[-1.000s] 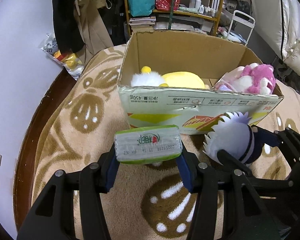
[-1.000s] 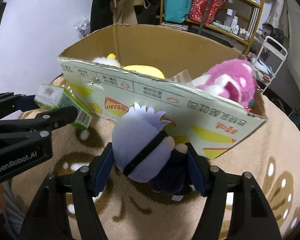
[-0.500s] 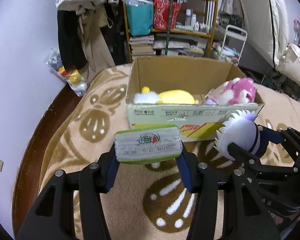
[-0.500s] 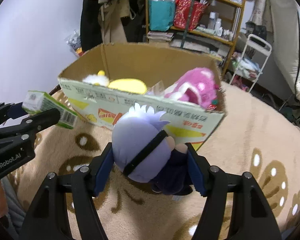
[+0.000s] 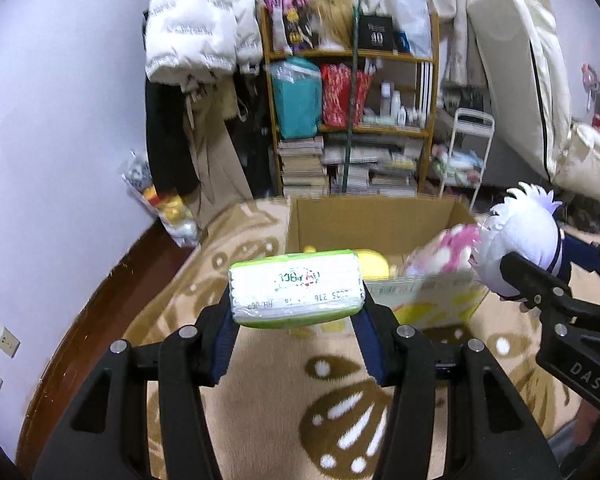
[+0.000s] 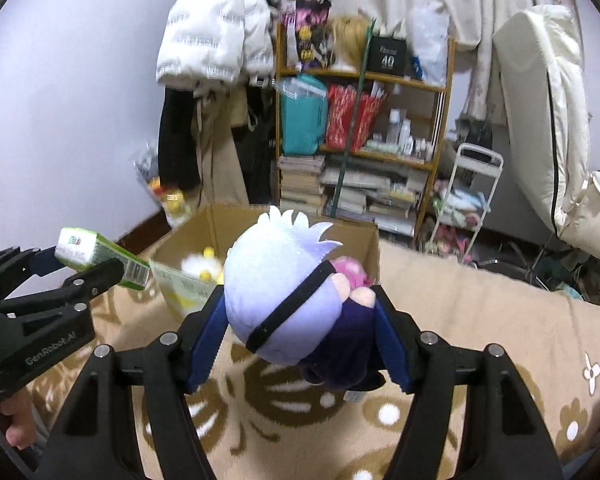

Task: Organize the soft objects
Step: 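Lift the green tissue pack with the left tool while the right tool carries the plush doll over the box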

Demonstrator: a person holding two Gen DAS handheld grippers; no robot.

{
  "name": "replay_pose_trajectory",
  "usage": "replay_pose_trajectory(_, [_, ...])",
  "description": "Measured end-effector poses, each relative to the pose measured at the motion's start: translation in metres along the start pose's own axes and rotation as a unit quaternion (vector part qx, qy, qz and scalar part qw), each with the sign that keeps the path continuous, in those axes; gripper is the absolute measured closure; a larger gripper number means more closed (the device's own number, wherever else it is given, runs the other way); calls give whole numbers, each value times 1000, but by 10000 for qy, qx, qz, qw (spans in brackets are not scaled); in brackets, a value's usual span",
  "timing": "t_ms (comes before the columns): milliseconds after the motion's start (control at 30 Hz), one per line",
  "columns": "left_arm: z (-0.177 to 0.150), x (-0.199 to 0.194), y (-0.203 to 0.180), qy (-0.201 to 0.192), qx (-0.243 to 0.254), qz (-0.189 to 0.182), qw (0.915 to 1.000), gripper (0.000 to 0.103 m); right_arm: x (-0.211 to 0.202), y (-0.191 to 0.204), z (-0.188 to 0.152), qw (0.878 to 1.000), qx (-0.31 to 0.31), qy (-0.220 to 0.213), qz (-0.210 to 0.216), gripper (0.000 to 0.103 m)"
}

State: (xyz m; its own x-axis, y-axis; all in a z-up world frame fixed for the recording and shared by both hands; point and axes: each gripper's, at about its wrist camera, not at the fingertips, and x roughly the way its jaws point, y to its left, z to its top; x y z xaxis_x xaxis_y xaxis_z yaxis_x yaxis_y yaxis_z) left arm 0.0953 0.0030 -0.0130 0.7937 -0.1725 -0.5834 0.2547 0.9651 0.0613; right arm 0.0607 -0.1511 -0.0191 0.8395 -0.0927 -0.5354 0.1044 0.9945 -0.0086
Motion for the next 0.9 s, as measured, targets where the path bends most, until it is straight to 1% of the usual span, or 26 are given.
replay_pose_trajectory(100, [4,-12,0,-415,31,85,9991,51,-4,-1,6,9997,74,-251,-15,30])
replay_pose_trajectory(233, [11,-19,-2,-685,45,103,9976,51,-3,-1,15,9988,21,-490,-7,30])
replay_pose_trajectory(333, [17,-21,-1,-810,54,55,9967,51,3,4,22,9986,-34,-529,-3,30])
replay_pose_trajectory(433, [25,-22,1,-940,81,121,9955,51,10,7,27,9983,-81,-574,35,30])
replay_pose_trajectory(533, [32,-23,4,-1034,-3,130,9946,51,15,10,32,9979,-107,-634,29,30])
replay_pose_trajectory(633, [40,-23,8,-1148,-90,131,9933,51,17,9,37,9971,-94,-759,-29,30])
replay_pose_trajectory(767, [52,-19,6,-1286,-57,170,9915,51,18,6,45,9955,15,-942,-69,29])
replay_pose_trajectory(833, [60,-15,5,-1307,-75,76,9914,51,19,4,49,9947,31,-1021,-103,29])
replay_pose_trajectory(900, [66,-11,1,-1360,48,73,9907,51,20,2,51,9936,48,-1125,-108,29])
